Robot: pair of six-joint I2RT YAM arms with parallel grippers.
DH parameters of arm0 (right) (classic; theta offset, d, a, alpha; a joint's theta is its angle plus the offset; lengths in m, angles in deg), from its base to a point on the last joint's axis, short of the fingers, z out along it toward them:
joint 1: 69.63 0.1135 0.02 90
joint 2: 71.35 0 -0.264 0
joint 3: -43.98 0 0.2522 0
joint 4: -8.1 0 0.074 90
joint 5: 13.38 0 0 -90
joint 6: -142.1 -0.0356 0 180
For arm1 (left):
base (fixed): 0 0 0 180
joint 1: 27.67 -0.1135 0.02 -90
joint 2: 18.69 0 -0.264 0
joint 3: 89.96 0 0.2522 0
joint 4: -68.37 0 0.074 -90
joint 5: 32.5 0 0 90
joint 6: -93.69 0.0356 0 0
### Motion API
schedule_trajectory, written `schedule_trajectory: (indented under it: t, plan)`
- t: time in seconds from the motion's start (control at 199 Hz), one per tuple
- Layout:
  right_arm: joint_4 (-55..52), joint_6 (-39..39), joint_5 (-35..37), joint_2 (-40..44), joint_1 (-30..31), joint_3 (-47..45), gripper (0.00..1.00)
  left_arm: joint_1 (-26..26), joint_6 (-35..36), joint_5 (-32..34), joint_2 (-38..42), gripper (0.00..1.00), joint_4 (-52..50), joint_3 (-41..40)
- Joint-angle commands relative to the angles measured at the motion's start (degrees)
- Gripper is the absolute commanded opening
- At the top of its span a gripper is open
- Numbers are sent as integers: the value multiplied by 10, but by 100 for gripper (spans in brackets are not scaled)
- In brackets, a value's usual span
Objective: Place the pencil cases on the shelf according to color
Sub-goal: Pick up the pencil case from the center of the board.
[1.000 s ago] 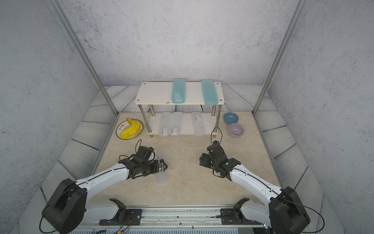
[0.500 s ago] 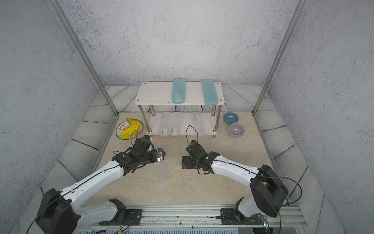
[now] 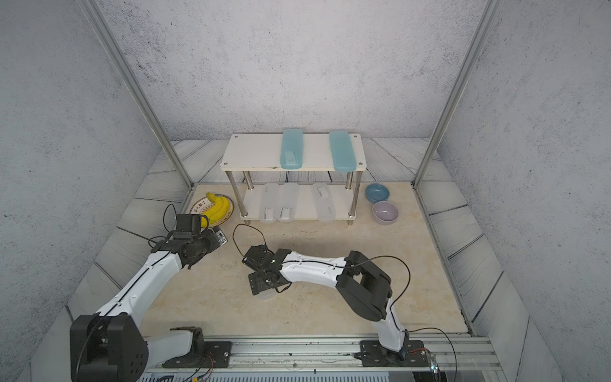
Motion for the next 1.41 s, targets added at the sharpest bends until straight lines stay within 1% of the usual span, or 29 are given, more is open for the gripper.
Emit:
schedule_trajectory:
  t: [0.0,0.115,0.196,0.281,0.582,0.682,0.773,0.808,0.873,0.948,1.054,1.099,1.159,1.24,1.31,1.355,1.4]
  plan:
    - [-82,9,7,-30,4,45,94,-14,11,3,6,98,-3,33]
    - [-105,12,-6,-66,4,76,95,-49,17,1,13,98,-12,37]
    - [-133,14,-8,-91,4,105,95,-75,19,-14,18,99,-13,31]
    - [-155,11,-7,-111,4,125,95,-92,17,-30,23,99,-8,22]
    - [-210,7,-10,-163,4,179,95,-98,14,-45,25,98,4,15]
    - [-220,3,-4,-169,4,184,91,-99,17,-45,29,99,3,14]
    - [-196,1,2,-146,4,156,84,-100,18,-45,33,98,4,12]
    - [-182,0,3,-134,3,143,76,-100,18,-47,35,99,5,12]
    - [-167,-4,10,-116,3,123,68,-100,21,-52,35,99,6,12]
    - [-158,-8,24,-96,3,104,63,-100,23,-55,35,99,5,12]
    - [-136,-13,56,-52,3,66,60,-100,24,-55,39,99,5,9]
    - [-128,-23,82,-27,1,43,60,-101,25,-56,41,99,5,9]
    - [-121,-27,97,7,-12,10,60,-100,26,-56,41,99,5,9]
    - [-121,-34,133,64,-38,-34,59,-101,25,-59,41,99,8,7]
    - [-102,-25,145,117,-68,-79,59,-101,24,-66,40,99,13,4]
    - [-86,-17,142,146,-93,-103,60,-100,24,-72,40,99,20,-1]
    - [-63,1,123,167,-121,-125,60,-100,25,-82,41,99,29,-7]
